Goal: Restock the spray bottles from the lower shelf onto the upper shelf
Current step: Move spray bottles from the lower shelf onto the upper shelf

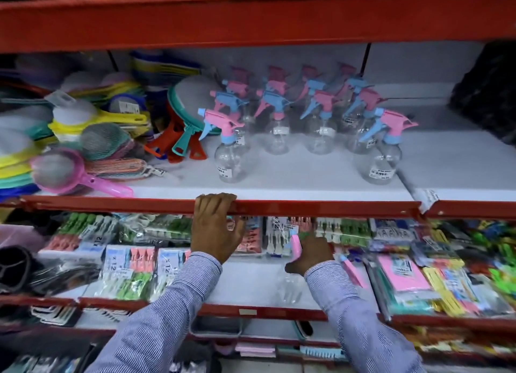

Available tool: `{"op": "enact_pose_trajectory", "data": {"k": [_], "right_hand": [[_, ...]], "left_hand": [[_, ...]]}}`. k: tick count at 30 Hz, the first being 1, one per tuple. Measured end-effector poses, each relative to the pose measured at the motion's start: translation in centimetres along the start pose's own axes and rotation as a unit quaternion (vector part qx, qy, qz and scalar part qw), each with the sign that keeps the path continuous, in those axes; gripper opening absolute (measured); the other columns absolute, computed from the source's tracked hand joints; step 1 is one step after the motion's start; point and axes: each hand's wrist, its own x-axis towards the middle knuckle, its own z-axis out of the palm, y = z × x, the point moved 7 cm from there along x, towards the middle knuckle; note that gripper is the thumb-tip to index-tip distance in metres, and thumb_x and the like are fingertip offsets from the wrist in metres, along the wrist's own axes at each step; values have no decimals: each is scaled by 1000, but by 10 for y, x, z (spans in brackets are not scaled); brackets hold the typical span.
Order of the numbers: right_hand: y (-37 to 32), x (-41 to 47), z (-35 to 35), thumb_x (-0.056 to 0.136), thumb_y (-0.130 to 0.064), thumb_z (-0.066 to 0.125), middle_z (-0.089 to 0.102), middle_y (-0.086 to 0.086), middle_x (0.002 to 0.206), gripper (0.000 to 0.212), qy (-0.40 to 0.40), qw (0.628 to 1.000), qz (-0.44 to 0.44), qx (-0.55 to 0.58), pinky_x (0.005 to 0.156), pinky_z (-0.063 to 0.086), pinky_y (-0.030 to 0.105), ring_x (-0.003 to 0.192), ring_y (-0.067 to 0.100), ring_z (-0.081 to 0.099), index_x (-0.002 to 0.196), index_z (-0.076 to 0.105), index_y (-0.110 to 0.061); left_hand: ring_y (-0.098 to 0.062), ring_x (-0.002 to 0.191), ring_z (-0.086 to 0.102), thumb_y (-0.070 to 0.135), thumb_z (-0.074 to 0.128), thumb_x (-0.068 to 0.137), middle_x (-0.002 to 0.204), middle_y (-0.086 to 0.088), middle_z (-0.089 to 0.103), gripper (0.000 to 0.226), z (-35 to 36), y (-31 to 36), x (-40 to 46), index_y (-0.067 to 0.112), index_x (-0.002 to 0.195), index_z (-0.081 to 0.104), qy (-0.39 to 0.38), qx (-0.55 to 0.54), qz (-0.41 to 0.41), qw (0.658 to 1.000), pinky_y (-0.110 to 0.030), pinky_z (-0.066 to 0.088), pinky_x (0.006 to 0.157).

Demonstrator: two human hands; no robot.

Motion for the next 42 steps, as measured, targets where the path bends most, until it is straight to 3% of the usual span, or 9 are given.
{"op": "enact_pose_trajectory", "data": {"k": [4, 7, 10, 13, 22, 26, 30, 35, 42], "right_hand": [[-30, -52, -83, 65, -34, 80, 66, -4, 80, 30, 42, 991, -103, 74, 43, 35, 3, 58, 1, 55, 93, 73, -24], [-55, -80, -147, 66, -36, 80, 71, -8, 83, 27, 111, 969, -174, 135, 54, 41, 0, 67, -1, 63, 90, 72, -28], [-79, -80, -198, 66, -36, 83, 73, -5, 90, 39, 187, 941, -210, 188, 72, 51, 18, 80, 10, 69, 100, 72, -20], [-98, -54, -223, 66, -38, 83, 70, -2, 83, 38, 244, 930, -206, 182, 57, 45, 16, 71, 12, 63, 95, 71, -15], [-115, 35, -193, 67, -35, 80, 76, 6, 92, 30, 257, 936, -146, 192, 71, 40, 17, 83, 21, 68, 88, 73, -15], [-111, 41, -190, 67, -33, 82, 76, 4, 91, 31, 265, 920, -149, 248, 52, 33, 4, 70, 13, 59, 91, 75, -15], [-106, 53, -187, 65, -31, 84, 74, 2, 86, 33, 258, 909, -143, 296, 52, 37, -3, 69, 12, 60, 91, 74, -15], [-105, 68, -179, 67, -18, 85, 73, 11, 106, 77, 208, 888, -140, 385, 87, 48, 23, 86, 15, 64, 134, 48, -7], [-106, 71, -173, 70, -14, 83, 68, 6, 94, 89, 208, 869, -151, 423, 85, 47, 24, 87, 17, 62, 143, 33, -10]], "left_hand": [[-26, 102, 51, 35, 63, 72, 106, -5, 65, 44, -2, 1, 1, 16, 112, 60, 14, -4, 3, 1000, -46, 39, 102], [-28, 99, 52, 36, 63, 71, 104, -6, 65, 44, -1, 0, 2, 16, 110, 62, 20, -3, 8, 1000, -46, 41, 99], [-28, 96, 52, 36, 65, 71, 100, -5, 64, 41, -4, 1, 2, 16, 108, 62, 28, -7, 9, 1000, -44, 42, 95], [-25, 92, 51, 35, 66, 72, 96, -3, 63, 38, -8, 4, 1, 16, 105, 62, 37, -11, 13, 999, -42, 42, 91], [-19, 98, 51, 40, 65, 72, 102, 2, 63, 41, -9, 2, -2, 22, 109, 60, 18, -3, 0, 1000, -41, 44, 98], [-17, 99, 51, 41, 66, 71, 104, 4, 63, 43, -7, 2, -2, 23, 109, 60, 15, -6, -8, 1000, -40, 45, 99], [-18, 99, 51, 39, 66, 70, 103, 4, 63, 42, -6, 0, 0, 23, 108, 60, 20, -11, -4, 1000, -39, 42, 100], [-15, 101, 48, 39, 67, 71, 105, 5, 62, 42, -5, -1, 0, 25, 110, 59, 24, -13, -8, 1000, -39, 38, 105], [-16, 103, 48, 39, 66, 72, 107, 6, 62, 42, -3, -2, 0, 25, 111, 58, 18, -20, -7, 1000, -41, 38, 106]]}}
